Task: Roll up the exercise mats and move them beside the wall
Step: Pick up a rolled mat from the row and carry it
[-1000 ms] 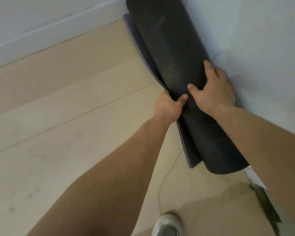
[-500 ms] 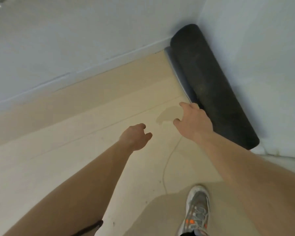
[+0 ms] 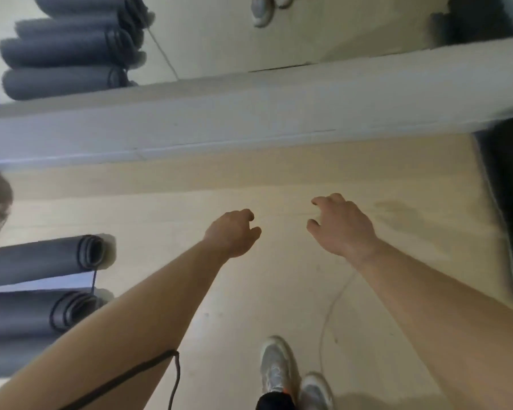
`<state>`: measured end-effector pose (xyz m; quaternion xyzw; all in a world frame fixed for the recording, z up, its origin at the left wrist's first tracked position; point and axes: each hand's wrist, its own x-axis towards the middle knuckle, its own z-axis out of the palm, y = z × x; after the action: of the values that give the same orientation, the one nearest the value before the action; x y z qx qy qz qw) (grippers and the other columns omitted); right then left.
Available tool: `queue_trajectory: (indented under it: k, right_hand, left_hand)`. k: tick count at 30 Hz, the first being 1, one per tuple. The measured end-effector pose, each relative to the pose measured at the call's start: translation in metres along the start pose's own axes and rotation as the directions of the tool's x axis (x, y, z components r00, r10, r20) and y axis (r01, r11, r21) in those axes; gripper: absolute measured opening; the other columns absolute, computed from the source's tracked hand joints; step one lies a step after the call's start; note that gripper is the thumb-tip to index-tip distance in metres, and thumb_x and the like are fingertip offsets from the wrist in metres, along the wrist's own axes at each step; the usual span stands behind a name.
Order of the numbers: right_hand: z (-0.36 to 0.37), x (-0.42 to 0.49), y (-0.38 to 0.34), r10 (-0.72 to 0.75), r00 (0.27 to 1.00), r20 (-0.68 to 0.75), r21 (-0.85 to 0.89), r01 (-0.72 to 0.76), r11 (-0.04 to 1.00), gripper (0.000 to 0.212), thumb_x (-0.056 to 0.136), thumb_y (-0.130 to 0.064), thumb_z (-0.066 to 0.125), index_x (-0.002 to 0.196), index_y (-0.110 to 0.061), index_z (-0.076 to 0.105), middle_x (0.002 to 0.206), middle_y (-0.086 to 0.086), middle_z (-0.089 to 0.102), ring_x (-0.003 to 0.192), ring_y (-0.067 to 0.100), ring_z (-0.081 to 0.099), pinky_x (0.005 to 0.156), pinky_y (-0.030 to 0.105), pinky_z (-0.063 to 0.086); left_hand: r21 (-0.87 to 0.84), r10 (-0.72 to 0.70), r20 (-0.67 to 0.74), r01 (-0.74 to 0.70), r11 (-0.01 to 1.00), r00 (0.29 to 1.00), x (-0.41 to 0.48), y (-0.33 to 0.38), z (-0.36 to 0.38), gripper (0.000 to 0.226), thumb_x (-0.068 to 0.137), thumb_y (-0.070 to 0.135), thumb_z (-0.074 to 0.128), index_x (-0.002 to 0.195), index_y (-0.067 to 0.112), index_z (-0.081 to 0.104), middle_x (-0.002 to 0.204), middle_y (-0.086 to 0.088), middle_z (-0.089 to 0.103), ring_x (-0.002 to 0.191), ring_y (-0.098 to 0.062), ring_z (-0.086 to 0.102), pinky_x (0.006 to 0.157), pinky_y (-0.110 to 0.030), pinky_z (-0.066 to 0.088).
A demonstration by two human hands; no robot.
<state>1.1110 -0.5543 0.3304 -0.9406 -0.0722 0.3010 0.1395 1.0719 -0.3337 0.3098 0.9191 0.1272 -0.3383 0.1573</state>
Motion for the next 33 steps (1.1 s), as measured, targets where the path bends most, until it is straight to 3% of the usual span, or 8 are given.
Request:
queue_trajectory:
  k: [6, 13, 17, 18, 23, 28, 33]
  right_hand:
    - [0.078, -0.054, -0.182, -0.232, 0.965, 0.121, -0.115, 0.246, 0.962, 0.053, 0.102, -0.039, 0.048, 0.153, -0.024, 0.042, 0.152, 0.006, 0.042, 0.134, 0.033, 0.046, 0.103, 0.042, 0.044]
    - [0.224, -0.15, -0.361, -0.388, 0.869, 0.307, -0.193, 0.456, 0.869, 0.057, 0.101, -0.045, 0.049, 0.154, -0.025, 0.04, 0.155, 0.004, 0.039, 0.136, 0.031, 0.044, 0.103, 0.042, 0.044]
    - [0.318, -0.205, -0.44, -0.355, 0.865, 0.355, -0.228, 0.448, 0.864, 0.057, 0.101, -0.043, 0.05, 0.154, -0.025, 0.039, 0.156, 0.006, 0.038, 0.136, 0.032, 0.045, 0.104, 0.042, 0.044]
    - [0.342, -0.219, -0.458, -0.339, 0.869, 0.36, -0.225, 0.434, 0.872, 0.057, 0.101, -0.042, 0.051, 0.154, -0.025, 0.04, 0.155, 0.006, 0.038, 0.135, 0.032, 0.046, 0.104, 0.042, 0.044]
    - [0.459, -0.287, -0.544, -0.323, 0.856, 0.403, -0.181, 0.42, 0.889, 0.058, 0.099, -0.041, 0.054, 0.153, -0.023, 0.041, 0.152, 0.007, 0.042, 0.13, 0.034, 0.052, 0.103, 0.042, 0.045]
    - [0.555, -0.316, -0.615, -0.367, 0.795, 0.483, -0.191, 0.505, 0.842, 0.049, 0.096, -0.038, 0.054, 0.143, -0.023, 0.051, 0.138, 0.011, 0.05, 0.122, 0.036, 0.054, 0.097, 0.044, 0.049]
    - [0.627, -0.293, -0.676, -0.305, 0.791, 0.53, -0.241, 0.486, 0.84, 0.054, 0.1, -0.038, 0.049, 0.15, -0.02, 0.041, 0.145, 0.013, 0.044, 0.131, 0.037, 0.048, 0.111, 0.048, 0.04]
  left_hand:
    - [-0.226, -0.244, -0.045, 0.228, 0.947, 0.969, -0.132, -0.198, 0.019, 0.048, 0.103, 0.04, 0.052, 0.147, 0.021, 0.051, 0.142, 0.001, 0.059, 0.128, -0.022, 0.056, 0.1, -0.038, 0.048]
    - [-0.33, -0.428, -0.014, 0.4, 0.855, 0.904, -0.287, -0.415, 0.112, 0.048, 0.103, 0.042, 0.052, 0.146, 0.018, 0.052, 0.144, -0.004, 0.058, 0.127, -0.026, 0.057, 0.101, -0.038, 0.048]
    - [-0.434, -0.471, 0.002, 0.425, 0.794, 0.882, -0.358, -0.522, 0.161, 0.033, 0.101, 0.041, 0.048, 0.115, 0.015, 0.063, 0.121, -0.008, 0.068, 0.093, -0.025, 0.059, 0.085, -0.04, 0.054]
    - [-0.447, -0.473, 0.021, 0.431, 0.784, 0.881, -0.378, -0.548, 0.175, 0.032, 0.101, 0.042, 0.049, 0.112, 0.015, 0.063, 0.118, -0.008, 0.068, 0.092, -0.025, 0.061, 0.086, -0.042, 0.056]
    - [-0.41, -0.471, 0.119, 0.475, 0.779, 0.874, -0.463, -0.673, 0.234, 0.046, 0.104, 0.038, 0.05, 0.144, 0.017, 0.052, 0.145, -0.007, 0.056, 0.129, -0.028, 0.055, 0.104, -0.039, 0.047]
    - [-0.388, -0.516, 0.19, 0.547, 0.742, 0.835, -0.492, -0.787, 0.274, 0.049, 0.105, 0.039, 0.048, 0.149, 0.017, 0.047, 0.147, -0.007, 0.053, 0.13, -0.027, 0.054, 0.104, -0.038, 0.046]
    - [-0.39, -0.528, 0.202, 0.562, 0.729, 0.825, -0.471, -0.885, 0.286, 0.052, 0.104, 0.04, 0.053, 0.15, 0.017, 0.046, 0.147, -0.007, 0.054, 0.13, -0.028, 0.053, 0.106, -0.042, 0.047]
